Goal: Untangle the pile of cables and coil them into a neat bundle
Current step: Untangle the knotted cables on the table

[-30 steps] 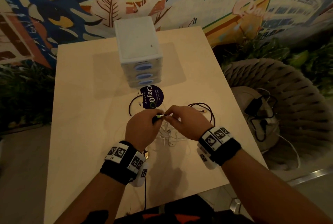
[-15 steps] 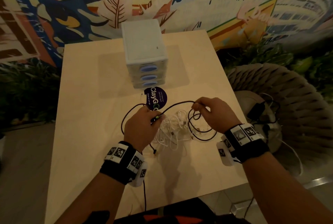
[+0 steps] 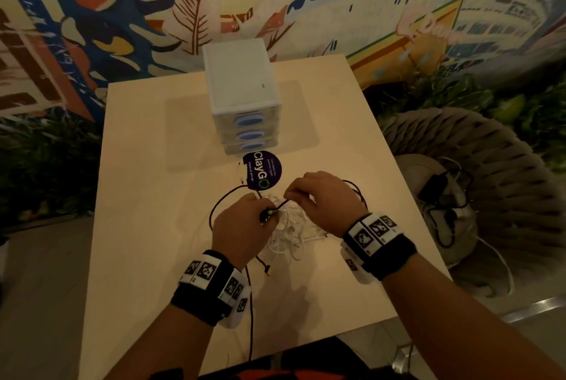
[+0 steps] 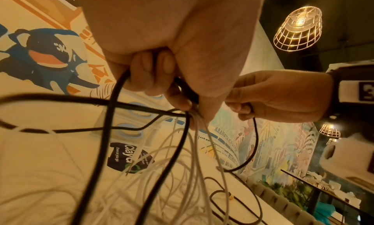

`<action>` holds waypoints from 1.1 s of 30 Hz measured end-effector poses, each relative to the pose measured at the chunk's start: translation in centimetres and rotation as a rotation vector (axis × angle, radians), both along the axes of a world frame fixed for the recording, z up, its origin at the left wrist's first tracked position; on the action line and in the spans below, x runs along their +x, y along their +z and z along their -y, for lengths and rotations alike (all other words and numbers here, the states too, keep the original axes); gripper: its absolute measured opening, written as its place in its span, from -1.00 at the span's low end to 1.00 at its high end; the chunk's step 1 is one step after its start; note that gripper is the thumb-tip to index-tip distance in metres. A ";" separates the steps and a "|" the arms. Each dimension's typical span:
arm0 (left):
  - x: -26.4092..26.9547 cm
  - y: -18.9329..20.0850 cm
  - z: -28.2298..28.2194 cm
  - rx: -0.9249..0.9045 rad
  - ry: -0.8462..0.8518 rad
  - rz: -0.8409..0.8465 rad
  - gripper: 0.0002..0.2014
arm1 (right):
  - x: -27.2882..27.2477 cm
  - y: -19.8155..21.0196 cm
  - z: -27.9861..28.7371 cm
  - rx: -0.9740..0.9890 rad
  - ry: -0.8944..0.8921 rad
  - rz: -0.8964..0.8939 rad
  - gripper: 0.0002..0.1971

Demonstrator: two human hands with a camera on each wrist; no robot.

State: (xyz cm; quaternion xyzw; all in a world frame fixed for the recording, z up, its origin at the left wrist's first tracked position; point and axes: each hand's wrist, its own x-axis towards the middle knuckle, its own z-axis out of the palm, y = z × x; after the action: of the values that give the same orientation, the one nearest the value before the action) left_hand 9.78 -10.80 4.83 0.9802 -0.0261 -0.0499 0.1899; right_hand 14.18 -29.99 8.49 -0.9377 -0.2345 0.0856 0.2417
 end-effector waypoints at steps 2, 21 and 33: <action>-0.1 -0.4 -0.5 0.016 0.013 -0.049 -0.77 | 0.3 0.6 1.1 0.108 -0.069 0.047 -0.80; -1.3 -0.4 -1.5 -0.149 -0.079 0.134 -0.80 | -1.9 -0.7 1.0 -0.105 -0.133 0.041 -0.63; -1.6 -0.4 -3.1 -0.200 0.054 0.125 -0.77 | -0.4 0.5 2.3 0.081 -0.048 0.017 -0.70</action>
State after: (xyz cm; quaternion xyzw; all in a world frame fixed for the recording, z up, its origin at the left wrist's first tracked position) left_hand 8.15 -7.66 4.44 0.9579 -0.0163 0.0194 0.2859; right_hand 13.74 -32.26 8.96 -0.9332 -0.2172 0.0620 0.2795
